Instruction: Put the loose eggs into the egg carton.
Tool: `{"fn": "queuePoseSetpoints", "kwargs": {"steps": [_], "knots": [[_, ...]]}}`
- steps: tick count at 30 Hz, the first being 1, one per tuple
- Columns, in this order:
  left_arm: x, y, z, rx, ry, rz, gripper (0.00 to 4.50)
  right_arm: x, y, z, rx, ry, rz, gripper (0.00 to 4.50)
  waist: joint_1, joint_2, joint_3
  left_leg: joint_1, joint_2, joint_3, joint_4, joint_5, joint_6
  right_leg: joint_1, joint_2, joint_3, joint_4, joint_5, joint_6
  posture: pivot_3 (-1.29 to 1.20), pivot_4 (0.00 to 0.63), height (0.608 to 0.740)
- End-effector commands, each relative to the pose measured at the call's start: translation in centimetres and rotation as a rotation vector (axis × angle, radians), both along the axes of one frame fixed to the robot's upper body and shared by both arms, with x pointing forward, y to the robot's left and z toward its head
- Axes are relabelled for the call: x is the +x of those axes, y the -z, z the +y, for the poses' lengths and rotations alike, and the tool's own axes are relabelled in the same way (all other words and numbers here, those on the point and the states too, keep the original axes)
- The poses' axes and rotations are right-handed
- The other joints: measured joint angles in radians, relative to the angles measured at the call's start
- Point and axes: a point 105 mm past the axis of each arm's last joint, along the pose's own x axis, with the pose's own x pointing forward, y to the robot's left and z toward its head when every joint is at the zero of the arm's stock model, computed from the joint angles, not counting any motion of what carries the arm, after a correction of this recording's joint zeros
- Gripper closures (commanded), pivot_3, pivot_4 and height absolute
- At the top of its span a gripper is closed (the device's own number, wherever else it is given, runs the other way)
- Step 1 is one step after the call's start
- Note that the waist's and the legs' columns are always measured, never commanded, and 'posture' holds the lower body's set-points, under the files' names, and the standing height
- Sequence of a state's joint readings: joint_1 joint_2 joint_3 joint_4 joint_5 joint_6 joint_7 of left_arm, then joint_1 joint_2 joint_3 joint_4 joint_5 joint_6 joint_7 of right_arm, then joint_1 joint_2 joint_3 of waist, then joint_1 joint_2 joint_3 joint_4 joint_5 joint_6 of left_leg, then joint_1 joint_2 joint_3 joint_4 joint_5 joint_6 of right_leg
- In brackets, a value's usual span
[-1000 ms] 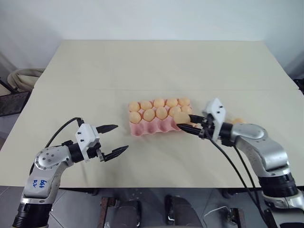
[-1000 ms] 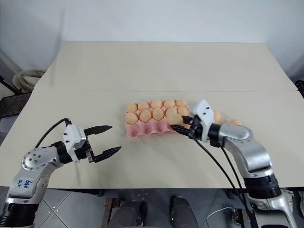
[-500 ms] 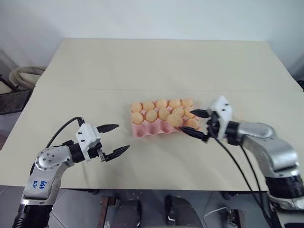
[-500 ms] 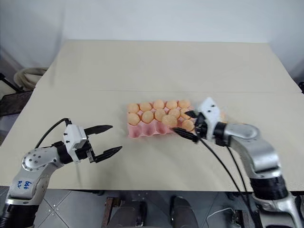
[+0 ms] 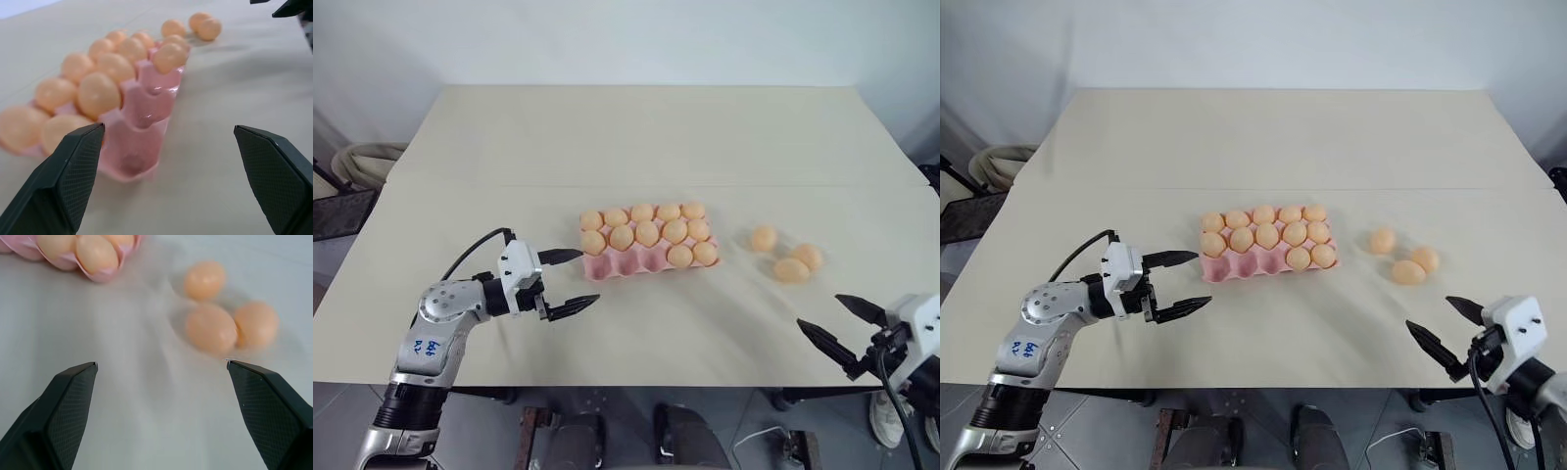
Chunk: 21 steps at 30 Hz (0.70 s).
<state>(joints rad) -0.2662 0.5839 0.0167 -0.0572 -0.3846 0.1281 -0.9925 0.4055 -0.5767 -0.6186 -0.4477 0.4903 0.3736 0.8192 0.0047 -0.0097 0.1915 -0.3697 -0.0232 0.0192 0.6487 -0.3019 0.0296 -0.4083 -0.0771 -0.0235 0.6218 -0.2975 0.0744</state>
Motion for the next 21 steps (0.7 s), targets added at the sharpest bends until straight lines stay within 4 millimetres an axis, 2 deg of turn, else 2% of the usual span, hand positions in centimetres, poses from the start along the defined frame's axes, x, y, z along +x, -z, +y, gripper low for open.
{"fn": "queuePoseSetpoints", "kwargs": {"steps": [1, 4, 7, 13, 21], "knots": [[0.1, -0.6, -0.3, -0.002, 0.02, -0.033, 0.0, -0.1, -1.3, 0.1, -0.047, 0.018, -0.075, 0.06, -0.006, 0.0, 0.0, 0.0, 0.0, 0.0, 0.0, 0.0, 0.0, 0.0, 0.0, 0.0, 0.0, 0.0, 0.0, 0.0, 0.15, 0.74], [0.1, -0.6, -0.3, -0.007, 0.03, -0.029, 0.0, 0.7, -1.2, 0.6, -0.046, 0.001, -0.067, 0.06, -0.009, 0.0, 0.0, 0.001, 0.0, 0.002, 0.0, 0.0, 0.0, 0.0, 0.0, 0.002, 0.0, 0.0, 0.0, 0.0, 0.15, 0.74], [-0.2, -0.9, -0.3, -0.033, 0.034, -0.01, 0.0, 2.5, -1.1, 0.8, -0.063, -0.019, -0.044, 0.06, -0.008, 0.0, 0.0, 0.0, 0.0, 0.002, 0.0, 0.0, 0.0, -0.002, 0.0, 0.003, 0.0, 0.001, 0.0, 0.0, 0.15, 0.74], [-0.8, -0.9, -0.1, -0.02, 0.017, -0.025, 0.0, 6.1, -0.7, 0.4, -0.13, -0.078, 0.018, 0.06, -0.005, 0.0, 0.0, -0.001, 0.0, 0.002, -0.001, 0.0, 0.0, -0.003, 0.0, 0.003, -0.001, 0.001, 0.001, 0.0, 0.15, 0.74], [-1.7, -0.8, 0.4, -0.02, -0.023, -0.028, 0.0, 9.3, -0.6, -0.4, -0.164, -0.154, 0.052, 0.06, -0.005, 0.0, 0.0, -0.002, 0.0, 0.003, -0.001, 0.0, 0.0, -0.003, 0.0, 0.003, -0.002, 0.001, 0.001, 0.0, 0.15, 0.74]]}}
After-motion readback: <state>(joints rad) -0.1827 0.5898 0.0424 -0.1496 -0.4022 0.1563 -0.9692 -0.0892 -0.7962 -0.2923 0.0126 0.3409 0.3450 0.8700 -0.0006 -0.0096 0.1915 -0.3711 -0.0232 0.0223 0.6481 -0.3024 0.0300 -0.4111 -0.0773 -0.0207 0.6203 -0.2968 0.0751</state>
